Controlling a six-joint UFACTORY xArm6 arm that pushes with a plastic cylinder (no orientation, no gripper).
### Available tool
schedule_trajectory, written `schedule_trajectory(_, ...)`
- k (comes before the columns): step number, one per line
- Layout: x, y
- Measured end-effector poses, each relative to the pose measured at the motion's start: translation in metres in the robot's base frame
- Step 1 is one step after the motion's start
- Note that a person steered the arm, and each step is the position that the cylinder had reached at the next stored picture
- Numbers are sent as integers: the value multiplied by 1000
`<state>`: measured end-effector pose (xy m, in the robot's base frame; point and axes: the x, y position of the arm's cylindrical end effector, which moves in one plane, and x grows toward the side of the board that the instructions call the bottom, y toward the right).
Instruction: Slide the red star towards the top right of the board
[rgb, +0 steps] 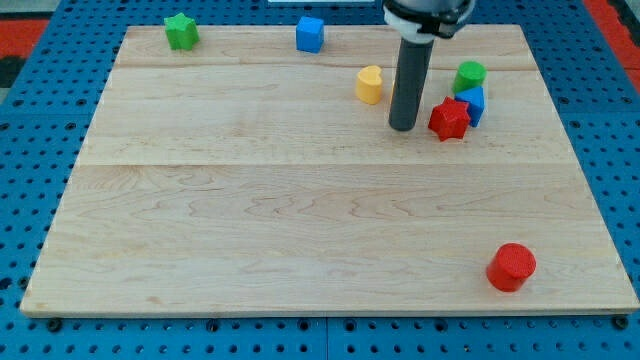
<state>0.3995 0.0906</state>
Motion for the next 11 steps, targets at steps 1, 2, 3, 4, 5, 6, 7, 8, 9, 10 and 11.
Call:
schedule_trajectory(1,40,21)
schedule_trajectory(2,34,87)
schedule_trajectory(3,-7,73)
schedule_trajectory(4,-53,57)
schedule_trajectory(5,-86,49)
schedule_trajectory(6,-68,34)
schedule_trajectory(7,-68,2)
schedule_trajectory(8,-91,13)
schedule_trajectory(9,-92,48)
schedule_trajectory(10,-111,48)
schedule_trajectory(11,-144,48)
